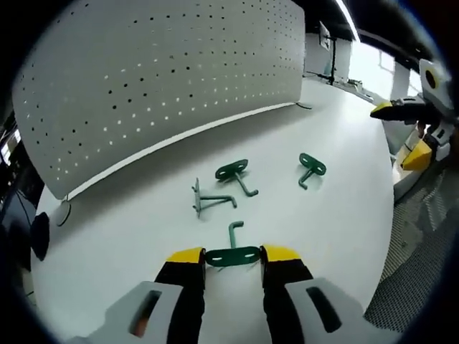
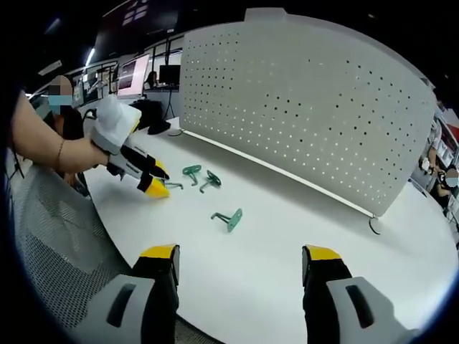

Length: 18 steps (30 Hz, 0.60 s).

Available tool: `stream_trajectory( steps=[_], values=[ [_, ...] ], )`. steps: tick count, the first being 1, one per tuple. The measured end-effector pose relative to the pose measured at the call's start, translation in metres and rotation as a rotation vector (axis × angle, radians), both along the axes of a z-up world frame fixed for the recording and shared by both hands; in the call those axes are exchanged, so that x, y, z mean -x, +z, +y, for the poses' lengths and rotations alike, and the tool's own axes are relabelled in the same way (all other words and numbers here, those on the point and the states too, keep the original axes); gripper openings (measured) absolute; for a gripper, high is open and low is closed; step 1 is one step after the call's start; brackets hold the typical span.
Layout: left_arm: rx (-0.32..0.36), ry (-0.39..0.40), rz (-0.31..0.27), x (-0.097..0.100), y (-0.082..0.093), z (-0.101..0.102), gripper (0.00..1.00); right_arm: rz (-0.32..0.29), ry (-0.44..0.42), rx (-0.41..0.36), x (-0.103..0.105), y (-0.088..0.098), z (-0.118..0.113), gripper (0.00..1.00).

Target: Insert the hook assembly into the mounting plate slot until the hook locks in place.

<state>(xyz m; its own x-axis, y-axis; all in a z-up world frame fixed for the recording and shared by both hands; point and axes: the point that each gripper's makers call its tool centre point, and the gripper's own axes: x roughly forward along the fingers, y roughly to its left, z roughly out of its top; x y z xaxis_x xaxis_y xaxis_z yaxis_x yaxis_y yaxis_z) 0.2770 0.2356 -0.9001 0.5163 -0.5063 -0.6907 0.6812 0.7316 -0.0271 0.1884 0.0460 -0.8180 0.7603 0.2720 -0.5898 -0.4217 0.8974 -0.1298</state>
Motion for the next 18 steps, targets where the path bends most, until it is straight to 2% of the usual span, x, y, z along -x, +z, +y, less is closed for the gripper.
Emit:
stream_trajectory(
  steps=[5,18],
  values=[
    [0.031,0.029,0.035,0.000,0.000,0.004,0.31,-0.003,-0.001,-0.001,0.000,0.001,0.000,0.67],
    [0.188,0.125,0.164,0.006,0.011,0.008,0.30,-0.003,0.010,-0.005,0.000,0.001,0.002,0.67]
  ],
)
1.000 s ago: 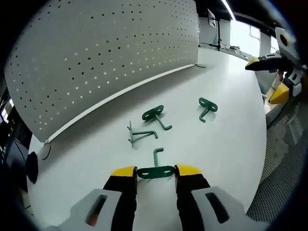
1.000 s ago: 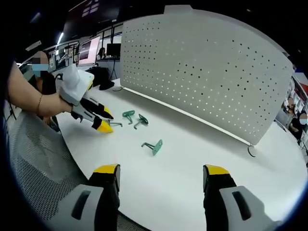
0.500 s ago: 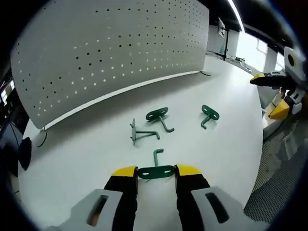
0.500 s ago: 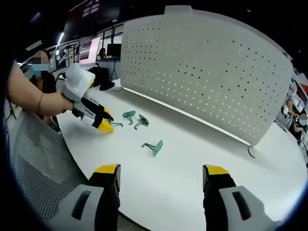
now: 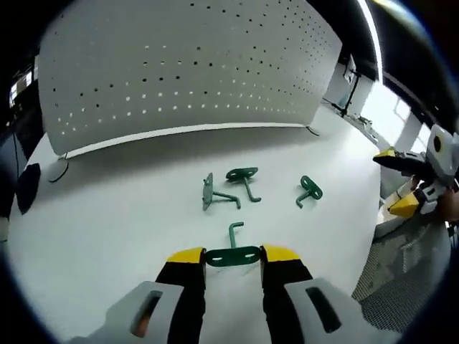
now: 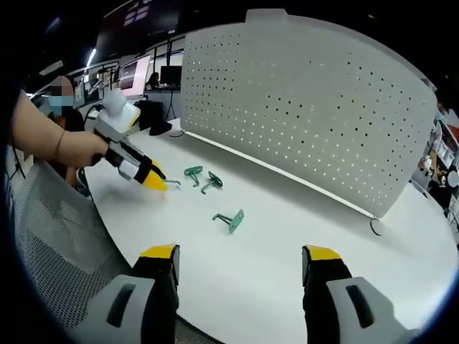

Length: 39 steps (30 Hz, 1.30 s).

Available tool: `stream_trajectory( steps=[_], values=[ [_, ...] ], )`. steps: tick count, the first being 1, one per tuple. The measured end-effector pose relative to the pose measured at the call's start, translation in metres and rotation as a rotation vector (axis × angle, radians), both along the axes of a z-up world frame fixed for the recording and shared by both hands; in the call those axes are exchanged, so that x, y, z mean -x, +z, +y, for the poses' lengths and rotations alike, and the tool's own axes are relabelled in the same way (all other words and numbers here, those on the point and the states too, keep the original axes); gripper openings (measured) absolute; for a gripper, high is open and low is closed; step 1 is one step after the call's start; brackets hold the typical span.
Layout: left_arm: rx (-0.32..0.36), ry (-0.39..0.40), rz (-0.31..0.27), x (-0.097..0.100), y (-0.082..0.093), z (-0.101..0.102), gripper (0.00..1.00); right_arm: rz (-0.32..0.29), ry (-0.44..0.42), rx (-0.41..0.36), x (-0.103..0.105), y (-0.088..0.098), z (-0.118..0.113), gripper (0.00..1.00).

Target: Insert the hook assembly into the mounting plate slot until the hook locks in place.

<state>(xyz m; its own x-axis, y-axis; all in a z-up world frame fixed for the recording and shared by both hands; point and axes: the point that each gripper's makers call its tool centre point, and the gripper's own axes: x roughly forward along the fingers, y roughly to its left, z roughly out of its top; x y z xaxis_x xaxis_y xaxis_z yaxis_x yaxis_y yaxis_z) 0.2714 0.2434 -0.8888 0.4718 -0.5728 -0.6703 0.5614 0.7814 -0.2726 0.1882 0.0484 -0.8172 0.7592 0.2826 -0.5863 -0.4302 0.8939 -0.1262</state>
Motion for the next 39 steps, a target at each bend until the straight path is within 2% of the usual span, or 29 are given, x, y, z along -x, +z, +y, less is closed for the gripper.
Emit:
stream_trajectory(
  steps=[6,15,19,23,26,31,36,39],
  values=[
    [0.029,-0.022,0.033,0.009,0.008,-0.004,0.30,-0.001,0.014,-0.005,0.001,0.000,0.003,0.67],
    [0.085,-0.061,0.092,0.025,0.032,-0.012,0.30,-0.002,0.053,-0.020,0.003,0.003,0.010,0.67],
    [0.133,-0.076,0.128,0.034,0.046,-0.018,0.30,0.013,0.093,-0.052,0.006,0.005,0.018,0.67],
    [0.178,-0.100,0.155,0.042,0.060,-0.025,0.29,0.038,0.160,-0.105,0.009,0.011,0.031,0.64],
    [0.206,-0.115,0.179,0.046,0.069,-0.027,0.29,0.057,0.237,-0.119,0.011,0.016,0.045,0.57],
    [0.267,-0.132,0.212,0.051,0.086,-0.029,0.29,0.025,0.364,-0.122,0.007,0.034,0.069,0.48],
    [0.348,-0.146,0.255,0.054,0.104,-0.032,0.29,0.009,0.440,-0.157,-0.001,0.049,0.088,0.42],
    [0.371,-0.167,0.266,0.058,0.110,-0.034,0.29,0.003,0.488,-0.168,-0.004,0.054,0.100,0.41]
  ],
)
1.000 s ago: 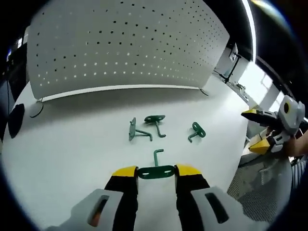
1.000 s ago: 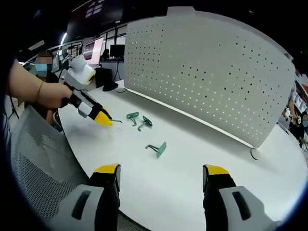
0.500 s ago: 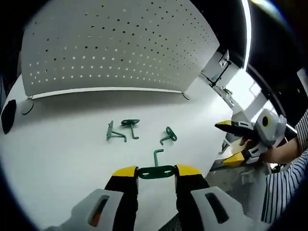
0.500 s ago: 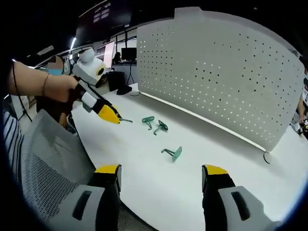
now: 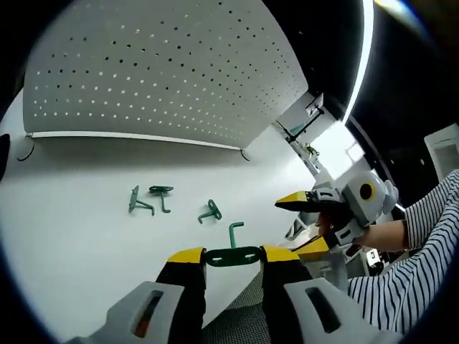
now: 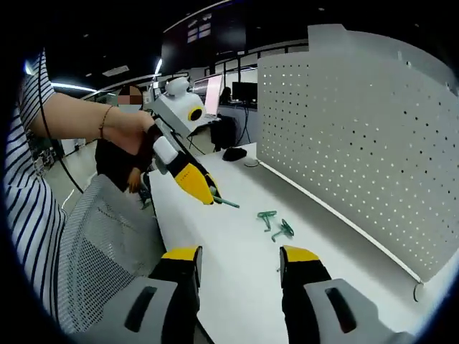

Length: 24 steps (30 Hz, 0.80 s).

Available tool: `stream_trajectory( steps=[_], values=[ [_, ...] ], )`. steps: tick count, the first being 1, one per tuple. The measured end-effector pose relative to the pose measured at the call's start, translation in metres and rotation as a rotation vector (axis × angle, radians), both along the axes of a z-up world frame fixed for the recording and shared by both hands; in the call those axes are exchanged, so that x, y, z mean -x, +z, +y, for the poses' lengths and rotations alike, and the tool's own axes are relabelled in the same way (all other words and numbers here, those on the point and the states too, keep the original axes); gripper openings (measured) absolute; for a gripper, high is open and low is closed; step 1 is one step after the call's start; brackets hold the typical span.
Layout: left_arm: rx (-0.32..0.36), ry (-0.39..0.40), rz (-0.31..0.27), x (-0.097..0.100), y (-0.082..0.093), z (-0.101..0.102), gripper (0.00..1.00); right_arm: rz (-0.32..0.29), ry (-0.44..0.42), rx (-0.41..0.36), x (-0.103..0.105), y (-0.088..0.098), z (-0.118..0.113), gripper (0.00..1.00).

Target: Insert the hook assembly into the mounting plate slot until the hook locks in place.

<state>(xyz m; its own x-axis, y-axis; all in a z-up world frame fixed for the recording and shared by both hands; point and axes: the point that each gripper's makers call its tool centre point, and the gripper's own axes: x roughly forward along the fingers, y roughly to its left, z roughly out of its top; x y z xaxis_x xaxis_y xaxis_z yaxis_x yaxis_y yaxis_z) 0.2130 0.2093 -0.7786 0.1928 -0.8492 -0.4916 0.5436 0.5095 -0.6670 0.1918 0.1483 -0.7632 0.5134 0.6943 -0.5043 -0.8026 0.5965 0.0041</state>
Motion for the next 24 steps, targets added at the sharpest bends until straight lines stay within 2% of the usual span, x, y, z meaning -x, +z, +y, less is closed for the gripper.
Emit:
stream_trajectory(
  steps=[5,10,12,16,18,22,24],
  values=[
    [0.058,-0.057,0.045,0.013,0.008,-0.006,0.29,-0.014,0.083,-0.025,-0.001,0.007,0.017,0.36],
    [0.100,-0.104,0.097,0.023,0.008,-0.007,0.29,0.001,0.156,-0.045,-0.002,0.010,0.027,0.32],
    [0.125,-0.125,0.123,0.027,0.011,-0.009,0.29,0.001,0.210,-0.033,0.001,0.009,0.031,0.29],
    [0.147,-0.151,0.148,0.032,0.015,-0.013,0.29,0.016,0.259,-0.028,0.003,0.007,0.037,0.25],
    [0.159,-0.173,0.166,0.036,0.018,-0.016,0.29,0.028,0.320,-0.031,0.009,0.007,0.042,0.24],
    [0.188,-0.220,0.205,0.043,0.022,-0.019,0.29,0.003,0.374,-0.027,0.012,0.010,0.047,0.19],
    [0.196,-0.233,0.214,0.045,0.023,-0.020,0.29,0.039,0.397,-0.042,0.019,0.009,0.049,0.19]
  ],
)
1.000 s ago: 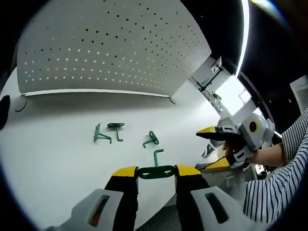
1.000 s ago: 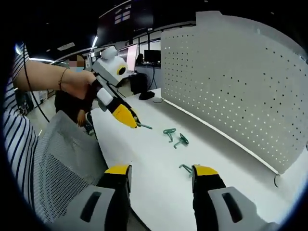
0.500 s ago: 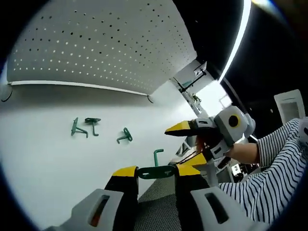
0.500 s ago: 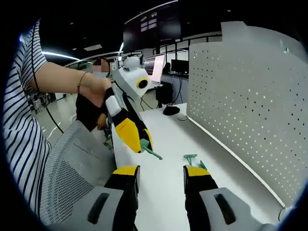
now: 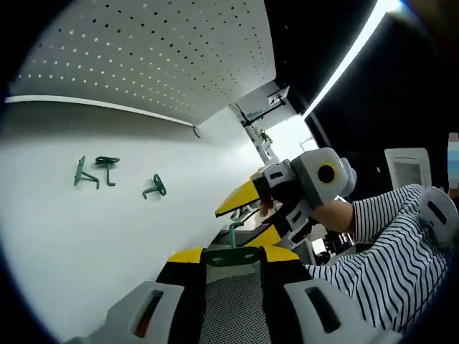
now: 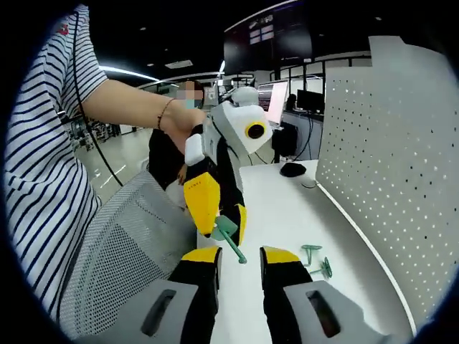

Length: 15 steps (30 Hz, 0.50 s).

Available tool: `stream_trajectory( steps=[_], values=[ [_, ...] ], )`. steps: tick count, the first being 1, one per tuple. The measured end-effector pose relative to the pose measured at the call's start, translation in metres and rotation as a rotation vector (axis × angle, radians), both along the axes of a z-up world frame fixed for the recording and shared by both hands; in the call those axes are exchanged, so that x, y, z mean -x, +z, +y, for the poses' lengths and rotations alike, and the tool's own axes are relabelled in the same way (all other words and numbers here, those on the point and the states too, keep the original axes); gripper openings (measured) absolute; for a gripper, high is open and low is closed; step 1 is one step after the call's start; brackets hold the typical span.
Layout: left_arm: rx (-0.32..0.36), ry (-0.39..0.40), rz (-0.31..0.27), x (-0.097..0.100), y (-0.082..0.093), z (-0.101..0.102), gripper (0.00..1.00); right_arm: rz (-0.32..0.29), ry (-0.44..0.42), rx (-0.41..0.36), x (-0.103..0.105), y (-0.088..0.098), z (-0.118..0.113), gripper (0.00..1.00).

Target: Insert the hook assembly into the mounting plate slot until the hook locks in place.

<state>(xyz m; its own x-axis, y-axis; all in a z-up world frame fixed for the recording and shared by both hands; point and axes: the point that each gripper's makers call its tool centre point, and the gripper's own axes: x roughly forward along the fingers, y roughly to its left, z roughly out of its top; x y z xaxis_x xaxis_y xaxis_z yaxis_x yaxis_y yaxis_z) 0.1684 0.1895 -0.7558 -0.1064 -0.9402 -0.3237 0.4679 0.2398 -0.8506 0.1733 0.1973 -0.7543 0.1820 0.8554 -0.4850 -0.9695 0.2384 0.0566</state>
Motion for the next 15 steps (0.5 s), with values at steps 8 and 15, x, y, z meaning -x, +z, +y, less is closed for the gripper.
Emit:
stream_trajectory(
  steps=[8,15],
  values=[
    [0.020,-0.053,0.048,0.010,0.000,-0.001,0.29,0.018,0.040,-0.018,0.007,0.000,0.002,0.14],
    [0.047,-0.074,0.081,0.017,0.002,-0.003,0.29,0.001,0.083,-0.010,0.014,-0.002,0.008,0.07]
  ],
)
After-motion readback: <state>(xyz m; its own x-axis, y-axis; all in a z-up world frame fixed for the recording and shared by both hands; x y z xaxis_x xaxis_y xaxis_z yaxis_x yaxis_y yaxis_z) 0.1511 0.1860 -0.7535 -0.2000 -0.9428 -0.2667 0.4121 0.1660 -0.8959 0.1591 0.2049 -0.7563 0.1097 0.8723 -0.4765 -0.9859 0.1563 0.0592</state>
